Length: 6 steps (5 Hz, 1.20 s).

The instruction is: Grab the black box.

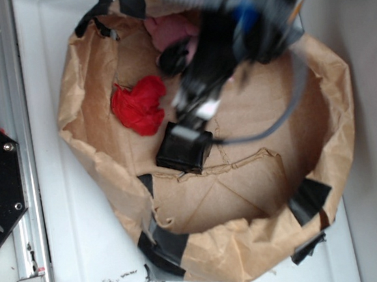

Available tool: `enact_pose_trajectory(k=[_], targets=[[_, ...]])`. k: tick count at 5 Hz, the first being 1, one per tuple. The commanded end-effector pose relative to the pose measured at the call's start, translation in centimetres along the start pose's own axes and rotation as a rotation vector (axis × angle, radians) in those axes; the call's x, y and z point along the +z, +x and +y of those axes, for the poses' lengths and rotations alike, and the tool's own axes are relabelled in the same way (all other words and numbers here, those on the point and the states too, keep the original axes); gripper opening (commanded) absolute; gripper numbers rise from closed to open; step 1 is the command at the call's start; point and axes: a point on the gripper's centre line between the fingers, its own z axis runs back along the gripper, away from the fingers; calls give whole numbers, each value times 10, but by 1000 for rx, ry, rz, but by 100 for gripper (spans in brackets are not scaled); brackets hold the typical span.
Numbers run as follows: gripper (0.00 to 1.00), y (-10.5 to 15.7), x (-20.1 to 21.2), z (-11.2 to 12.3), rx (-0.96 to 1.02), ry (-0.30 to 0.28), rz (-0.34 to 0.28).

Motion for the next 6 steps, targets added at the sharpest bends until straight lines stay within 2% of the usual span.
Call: enact_pose_trajectory(k=[1, 4, 6], targets=[[100, -7, -39, -25, -159, 144, 0], [100, -16, -19, -39, -189, 95, -24], [100, -12, -21, -37, -174, 104, -24]])
